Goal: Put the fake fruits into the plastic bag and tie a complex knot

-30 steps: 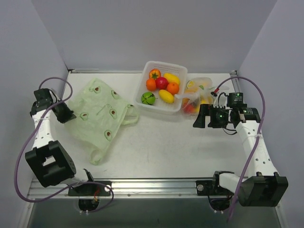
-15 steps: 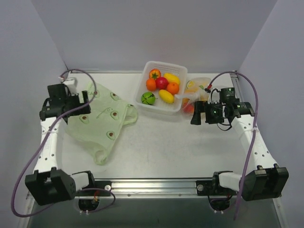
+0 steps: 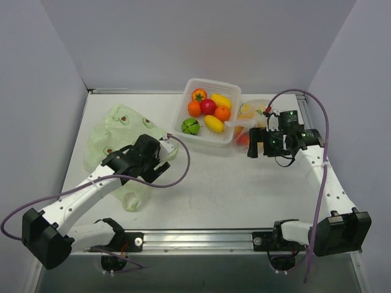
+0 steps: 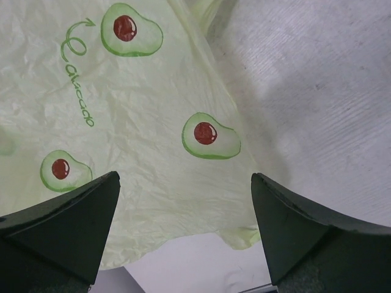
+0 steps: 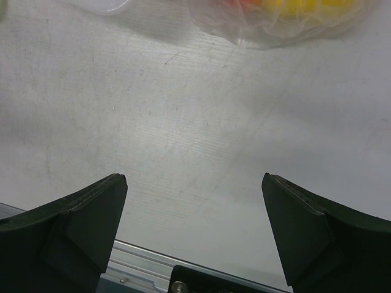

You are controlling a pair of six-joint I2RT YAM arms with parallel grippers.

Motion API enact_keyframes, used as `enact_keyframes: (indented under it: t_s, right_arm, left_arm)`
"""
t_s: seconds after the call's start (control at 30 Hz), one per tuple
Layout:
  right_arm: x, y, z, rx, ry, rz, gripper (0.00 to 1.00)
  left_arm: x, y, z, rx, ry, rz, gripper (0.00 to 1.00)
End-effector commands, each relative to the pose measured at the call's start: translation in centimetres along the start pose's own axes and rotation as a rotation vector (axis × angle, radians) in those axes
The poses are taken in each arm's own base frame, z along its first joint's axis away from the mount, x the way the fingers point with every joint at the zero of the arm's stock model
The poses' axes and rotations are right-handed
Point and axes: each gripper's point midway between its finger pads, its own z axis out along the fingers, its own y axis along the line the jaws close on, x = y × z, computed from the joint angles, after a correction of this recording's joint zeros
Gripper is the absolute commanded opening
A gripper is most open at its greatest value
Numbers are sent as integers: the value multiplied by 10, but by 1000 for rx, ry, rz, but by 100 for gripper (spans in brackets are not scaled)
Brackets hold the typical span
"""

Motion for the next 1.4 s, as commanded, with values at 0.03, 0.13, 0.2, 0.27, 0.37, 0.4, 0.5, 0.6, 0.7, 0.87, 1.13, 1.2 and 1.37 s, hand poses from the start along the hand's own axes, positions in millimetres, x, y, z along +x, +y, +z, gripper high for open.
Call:
enact_keyframes:
  t_s: [0.03,0.13,0.2,0.27,0.37,0.4,0.5,0.6,0.7,0.87,1.13,1.2,1.37]
  right_arm:
    - [-3,-9,-10,62,-42,-31,100]
    - [0,-13,-7,81,-28,-30,100]
    - [3,-13,-5,77,-21,-29,100]
    - [5,-10,-4,62,-14,-27,100]
    - [5,-10,-6,60,-23,-33,100]
    - [5,-9,-6,60,-23,-35,100]
    - [8,-10,-7,63,-23,-33,100]
    - [11,-10,-7,62,-22,-33,100]
    - [13,-9,-5,49,-12,-58,100]
    - [10,-8,0,38,-11,-65,100]
    - [7,5,-2,-48,-28,-110,100]
    - [6,14,-2,-100,-30,-122,100]
    - [-4,30,-3,-184,-68,-148,100]
  left_arm:
    - [-9,-6,9,-100,17,8,97]
    - [-5,-10,25,-201,57,4,97]
    - [7,-18,41,-226,121,4,97]
    - [19,-15,57,-306,181,21,97]
    - [20,-7,71,-413,196,33,97]
    - [18,-6,74,-420,196,44,97]
    - [7,0,82,-466,175,71,97]
    - [-4,16,82,-550,151,88,90]
    - [-9,37,86,-554,146,30,66]
    - [5,79,96,-454,246,-202,0]
    - [-58,115,24,-158,-10,-490,0]
    - [-81,127,-6,-108,-89,-527,0]
    - [-103,168,-47,-16,-225,-736,0]
